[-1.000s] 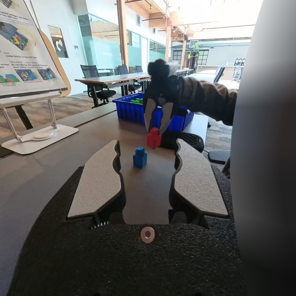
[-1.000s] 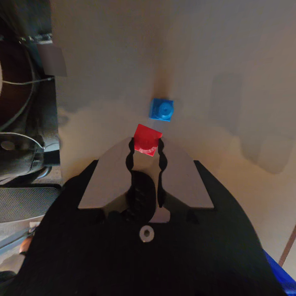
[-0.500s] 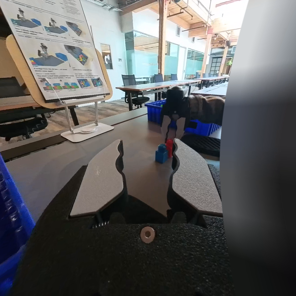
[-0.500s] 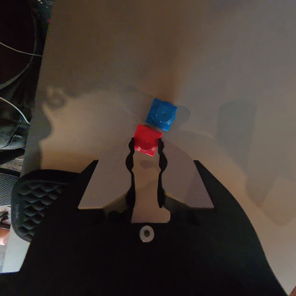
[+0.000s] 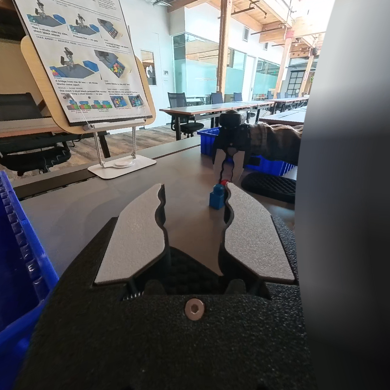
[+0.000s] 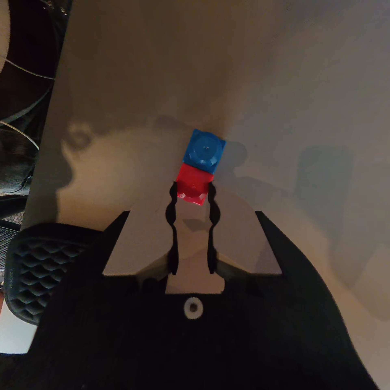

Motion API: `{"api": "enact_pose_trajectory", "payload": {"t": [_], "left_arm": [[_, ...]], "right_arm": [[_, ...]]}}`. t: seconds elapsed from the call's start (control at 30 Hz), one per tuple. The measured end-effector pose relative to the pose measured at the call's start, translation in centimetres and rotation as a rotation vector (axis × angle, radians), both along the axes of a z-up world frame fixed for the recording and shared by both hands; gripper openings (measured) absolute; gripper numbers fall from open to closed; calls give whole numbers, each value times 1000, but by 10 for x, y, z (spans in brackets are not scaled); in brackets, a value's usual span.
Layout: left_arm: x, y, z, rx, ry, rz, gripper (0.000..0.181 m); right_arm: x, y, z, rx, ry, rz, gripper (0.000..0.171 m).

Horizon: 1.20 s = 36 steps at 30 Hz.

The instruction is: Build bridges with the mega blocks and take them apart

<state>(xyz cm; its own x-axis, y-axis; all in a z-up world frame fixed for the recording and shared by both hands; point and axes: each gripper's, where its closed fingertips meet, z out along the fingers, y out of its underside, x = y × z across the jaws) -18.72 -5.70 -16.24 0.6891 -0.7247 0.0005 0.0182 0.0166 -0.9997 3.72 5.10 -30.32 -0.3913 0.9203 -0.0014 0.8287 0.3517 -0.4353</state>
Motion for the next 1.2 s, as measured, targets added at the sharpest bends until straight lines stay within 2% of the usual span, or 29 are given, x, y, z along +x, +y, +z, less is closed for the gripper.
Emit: {"api": "enact_pose_trajectory", "payload": {"t": [0.43,0.77,0.93,1.07,1.1,1.17,1.2], "left_arm": [[4,-3,-5,-13,48,-5,52],[2,-6,-10,-24,74,5,51],[-2,-4,-10,-18,94,26,53],[-19,6,1,15,121,80,66],[-26,11,6,38,121,92,74],[-37,18,24,79,37,59,112],[-43,20,35,75,-39,15,123]], "right_arm": [[-1,-1,0,-10,46,1,28],[-6,-1,6,-23,88,-11,35],[-10,-6,22,-44,125,-22,51],[-19,-15,56,-35,233,-51,70],[-22,-17,67,-26,284,-61,74],[-30,-24,93,2,425,-75,79],[-34,-28,106,18,506,-82,79]]}}
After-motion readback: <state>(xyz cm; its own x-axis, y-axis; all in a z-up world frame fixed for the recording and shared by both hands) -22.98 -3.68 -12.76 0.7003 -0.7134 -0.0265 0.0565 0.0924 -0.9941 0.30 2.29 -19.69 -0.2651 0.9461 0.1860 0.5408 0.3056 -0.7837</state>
